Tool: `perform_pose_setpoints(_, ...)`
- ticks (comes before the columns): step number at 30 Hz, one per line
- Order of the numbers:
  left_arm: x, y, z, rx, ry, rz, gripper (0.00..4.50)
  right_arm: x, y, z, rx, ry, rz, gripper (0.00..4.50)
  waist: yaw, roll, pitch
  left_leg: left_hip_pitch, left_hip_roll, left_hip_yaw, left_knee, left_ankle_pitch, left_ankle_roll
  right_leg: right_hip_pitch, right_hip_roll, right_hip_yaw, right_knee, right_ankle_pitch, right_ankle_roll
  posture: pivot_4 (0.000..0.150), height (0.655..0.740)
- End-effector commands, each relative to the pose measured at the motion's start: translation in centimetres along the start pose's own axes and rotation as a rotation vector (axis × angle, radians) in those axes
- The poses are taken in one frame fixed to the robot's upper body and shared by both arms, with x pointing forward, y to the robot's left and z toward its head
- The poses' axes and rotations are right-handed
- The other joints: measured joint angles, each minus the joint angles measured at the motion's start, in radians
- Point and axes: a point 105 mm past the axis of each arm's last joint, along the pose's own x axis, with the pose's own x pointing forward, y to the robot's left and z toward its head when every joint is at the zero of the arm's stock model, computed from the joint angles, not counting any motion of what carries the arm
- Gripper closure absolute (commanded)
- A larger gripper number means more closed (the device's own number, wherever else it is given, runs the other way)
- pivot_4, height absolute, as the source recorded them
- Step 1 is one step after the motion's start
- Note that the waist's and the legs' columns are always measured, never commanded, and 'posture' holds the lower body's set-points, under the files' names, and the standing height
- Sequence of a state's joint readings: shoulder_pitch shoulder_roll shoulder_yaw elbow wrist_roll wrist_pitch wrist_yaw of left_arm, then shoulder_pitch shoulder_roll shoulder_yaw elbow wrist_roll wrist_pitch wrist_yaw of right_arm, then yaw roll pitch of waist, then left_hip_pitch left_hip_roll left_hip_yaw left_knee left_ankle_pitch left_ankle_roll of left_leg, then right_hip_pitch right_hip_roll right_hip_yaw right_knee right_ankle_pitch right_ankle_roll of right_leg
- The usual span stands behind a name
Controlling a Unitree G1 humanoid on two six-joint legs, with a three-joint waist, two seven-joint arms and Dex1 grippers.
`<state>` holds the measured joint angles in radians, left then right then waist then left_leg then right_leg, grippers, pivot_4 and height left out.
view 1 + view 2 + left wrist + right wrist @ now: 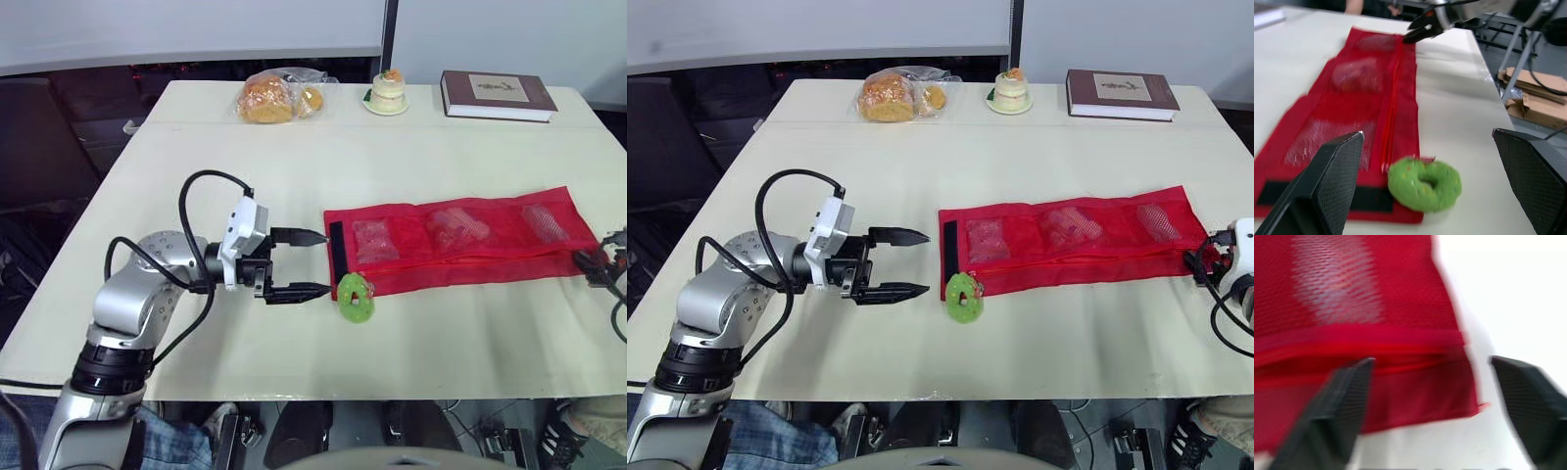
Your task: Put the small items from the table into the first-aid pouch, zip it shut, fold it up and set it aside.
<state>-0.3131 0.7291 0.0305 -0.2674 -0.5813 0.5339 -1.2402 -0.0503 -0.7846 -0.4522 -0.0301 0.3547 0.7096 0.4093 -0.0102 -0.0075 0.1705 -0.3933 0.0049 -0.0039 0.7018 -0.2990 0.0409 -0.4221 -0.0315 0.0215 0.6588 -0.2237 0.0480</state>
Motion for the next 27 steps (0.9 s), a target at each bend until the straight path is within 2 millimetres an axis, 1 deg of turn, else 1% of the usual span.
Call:
perform_pose_setpoints(1, -1.4, 0.6, -0.6, -0.111, 0.025, 0.144, 0.00, -3.8, 2.1, 3.0, -0.147, -0.161, 0.224, 0.03, 0.001, 0.000, 0.000, 0.000, 0.000, -0.001, 0.000, 0.000, 0.000, 0.000, 0.000, -0.001, 0.000, 0.000, 0.000, 0.150, 0.7400)
perform_pose_setpoints(2, -1.5, 0.6, -1.1, -0.146, 0.038, 0.172, 0.00, -4.7, 3.0, 3.3, -0.175, -0.192, 0.287, 0.03, 0.001, 0.000, 0.000, 0.000, 0.000, -0.001, 0.000, 0.000, 0.000, 0.000, 0.000, -0.001, 0.000, 0.000, 0.000, 0.150, 0.7400)
perform_pose_setpoints(4, -1.9, 0.7, -2.0, -0.240, 0.049, 0.227, 0.00, -6.8, 5.3, 4.4, -0.193, -0.311, 0.436, 0.03, -0.002, 0.000, 0.000, 0.000, 0.001, -0.002, 0.000, 0.000, 0.000, 0.001, 0.000, -0.002, -0.001, 0.000, 0.000, 0.150, 0.7400)
perform_pose_setpoints(6, -2.1, 1.2, -2.6, -0.329, 0.036, 0.280, 0.00, -8.3, 6.9, 5.3, -0.198, -0.387, 0.518, 0.03, -0.004, -0.001, 0.000, 0.001, 0.001, -0.001, 0.000, 0.000, 0.000, 0.001, 0.000, -0.001, -0.001, 0.000, 0.001, 0.150, 0.7400)
perform_pose_setpoints(9, -2.1, 1.8, -3.1, -0.463, 0.014, 0.329, 0.00, -10.0, 9.0, 5.7, -0.199, -0.418, 0.647, 0.03, -0.001, -0.002, 0.001, 0.009, 0.001, -0.001, 0.000, 0.000, 0.000, 0.008, -0.001, -0.001, 0.000, -0.002, 0.004, 0.150, 0.7400)
perform_pose_setpoints(11, -1.7, 2.0, -3.5, -0.537, 0.008, 0.336, 0.00, -10.8, 10.0, 6.1, -0.200, -0.444, 0.706, 0.03, 0.002, -0.002, 0.001, 0.011, 0.001, -0.001, 0.000, 0.000, 0.000, 0.011, -0.001, -0.002, 0.000, -0.005, 0.001, 0.150, 0.7400)
perform_pose_setpoints(12, -1.4, 2.1, -3.7, -0.592, 0.000, 0.334, 0.00, -11.3, 10.7, 6.2, -0.203, -0.451, 0.755, 0.03, 0.003, -0.002, 0.001, 0.011, 0.001, -0.001, 0.000, 0.000, 0.000, 0.011, -0.001, -0.002, 0.000, -0.005, 0.001, 0.150, 0.7400)
perform_pose_setpoints(13, -0.8, 2.0, -4.0, -0.658, 0.001, 0.317, 0.00, -11.9, 11.6, 5.9, -0.186, -0.412, 0.848, 0.03, 0.003, -0.002, 0.001, 0.011, 0.001, -0.001, 0.000, 0.000, 0.000, 0.011, -0.001, -0.002, 0.000, -0.005, 0.001, 0.150, 0.7400)
perform_pose_setpoints(15, 0.1, 2.4, -4.7, -0.751, -0.001, 0.326, 0.00, -12.5, 13.0, 5.7, -0.191, -0.380, 0.930, 0.03, 0.007, -0.003, 0.001, 0.010, 0.000, -0.001, 0.000, 0.000, 0.000, 0.011, -0.002, -0.002, 0.000, -0.001, 0.001, 0.150, 0.7400)
perform_pose_setpoints(17, 0.8, 3.4, -5.5, -0.846, -0.002, 0.373, 0.00, -12.6, 13.6, 6.2, -0.197, -0.400, 0.935, 0.03, 0.008, -0.005, 0.002, 0.010, 0.000, -0.002, 0.000, 0.000, 0.000, 0.011, -0.002, -0.002, 0.000, 0.000, 0.001, 0.150, 0.7400)
perform_pose_setpoints(19, 1.7, 3.6, -5.9, -0.917, 0.006, 0.365, 0.00, -12.6, 13.9, 6.6, -0.195, -0.418, 0.935, 0.03, 0.008, -0.007, 0.002, 0.010, 0.000, -0.003, 0.000, 0.000, -0.001, 0.011, -0.002, -0.003, 0.000, 0.000, 0.001, 0.150, 0.7400)
perform_pose_setpoints(21, 2.7, 3.6, -6.1, -0.972, 0.010, 0.342, 0.00, -12.7, 14.1, 6.7, -0.195, -0.425, 0.943, 0.03, 0.008, -0.007, 0.002, 0.010, 0.000, -0.002, 0.000, 0.000, -0.001, 0.011, -0.002, -0.003, 0.001, 0.000, 0.000, 0.150, 0.7400)
perform_pose_setpoints(24, 4.2, 3.6, -6.0, -1.044, 0.000, 0.293, 0.00, -13.0, 14.4, 6.9, -0.180, -0.438, 0.965, 0.03, 0.015, -0.006, 0.002, 0.010, -0.001, -0.002, 0.000, 0.000, -0.001, 0.011, -0.002, -0.002, 0.001, 0.000, 0.000, 0.150, 0.7400)
perform_pose_setpoints(27, 5.2, 3.9, -5.5, -1.096, -0.034, 0.262, 0.00, -13.2, 14.6, 7.0, -0.177, -0.449, 0.980, 0.03, 0.024, -0.006, 0.002, 0.010, -0.001, -0.002, 0.000, 0.000, -0.001, 0.011, -0.002, -0.002, 0.001, 0.000, 0.000, 0.150, 0.7400)
